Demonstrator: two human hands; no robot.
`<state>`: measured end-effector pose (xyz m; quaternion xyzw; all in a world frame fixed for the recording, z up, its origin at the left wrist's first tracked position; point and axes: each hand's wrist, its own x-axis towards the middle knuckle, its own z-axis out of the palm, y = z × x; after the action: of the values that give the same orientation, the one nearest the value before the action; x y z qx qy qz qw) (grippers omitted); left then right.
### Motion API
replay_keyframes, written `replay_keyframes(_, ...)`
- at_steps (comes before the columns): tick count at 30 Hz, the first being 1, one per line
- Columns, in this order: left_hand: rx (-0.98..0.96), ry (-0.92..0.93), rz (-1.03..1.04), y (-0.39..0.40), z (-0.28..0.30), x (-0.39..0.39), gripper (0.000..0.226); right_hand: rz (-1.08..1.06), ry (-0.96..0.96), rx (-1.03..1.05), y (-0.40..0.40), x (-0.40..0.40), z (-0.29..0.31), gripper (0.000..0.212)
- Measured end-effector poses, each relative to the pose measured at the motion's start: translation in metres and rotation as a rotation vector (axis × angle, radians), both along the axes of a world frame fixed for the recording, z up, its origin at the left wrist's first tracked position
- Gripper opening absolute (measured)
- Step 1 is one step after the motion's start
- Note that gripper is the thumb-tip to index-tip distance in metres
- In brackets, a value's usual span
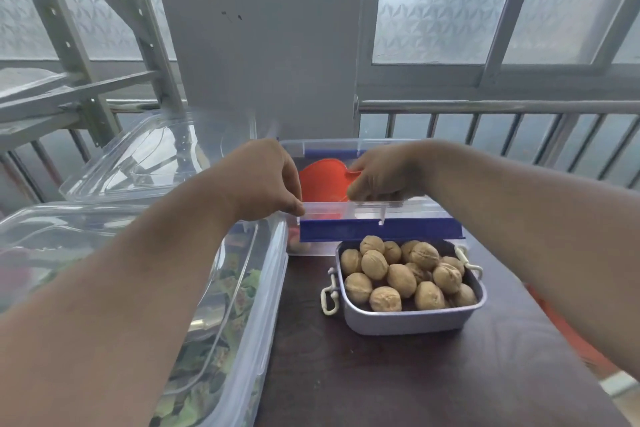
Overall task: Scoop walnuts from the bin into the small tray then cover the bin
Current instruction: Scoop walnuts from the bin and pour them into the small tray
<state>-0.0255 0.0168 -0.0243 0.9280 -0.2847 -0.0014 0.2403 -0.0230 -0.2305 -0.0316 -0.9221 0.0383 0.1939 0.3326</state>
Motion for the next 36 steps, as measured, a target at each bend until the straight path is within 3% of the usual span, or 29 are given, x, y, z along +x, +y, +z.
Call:
replay_keyframes(2, -0.006, 0.006, -0.005, 0.0, -0.001, 0.001, 0.008, -0.037, 0.055, 0.102, 0.001, 0.003, -0.005, 0.007)
replay_keyframes(6, 0.003, -0.039, -0.002, -0.002, 0.0, -0.003, 0.008, -0.108, 0.113, 0.256, -0.022, -0.004, 0.0, 0.012)
replay_keyframes(9, 0.004, -0.053, 0.001, -0.001, 0.001, -0.003, 0.009, -0.229, 0.031, 0.351, -0.036, -0.017, 0.003, 0.016)
replay_keyframes(12, 0.001, -0.051, 0.01, -0.001, 0.0, -0.003, 0.009, -0.314, -0.125, 0.301, -0.045, -0.037, 0.005, 0.016)
replay_keyframes(16, 0.008, -0.058, 0.011, -0.001, 0.001, -0.004, 0.009, -0.395, -0.255, 0.35, -0.056, -0.06, 0.007, 0.039)
replay_keyframes(19, 0.005, -0.052, 0.004, -0.002, 0.002, -0.006, 0.007, -0.448, -0.327, 0.394, -0.064, -0.074, 0.014, 0.036)
replay_keyframes(24, 0.018, -0.056, 0.005, -0.001, 0.003, -0.006, 0.008, -0.463, -0.239, 0.544, -0.068, -0.107, 0.023, 0.041)
replay_keyframes(29, 0.02, -0.058, 0.007, -0.001, 0.002, -0.006, 0.009, -0.448, -0.202, 0.647, -0.07, -0.135, 0.019, 0.079)
replay_keyframes(36, 0.027, -0.067, 0.003, -0.002, 0.002, -0.008, 0.008, -0.457, -0.255, 0.672, -0.063, -0.162, 0.015, 0.084)
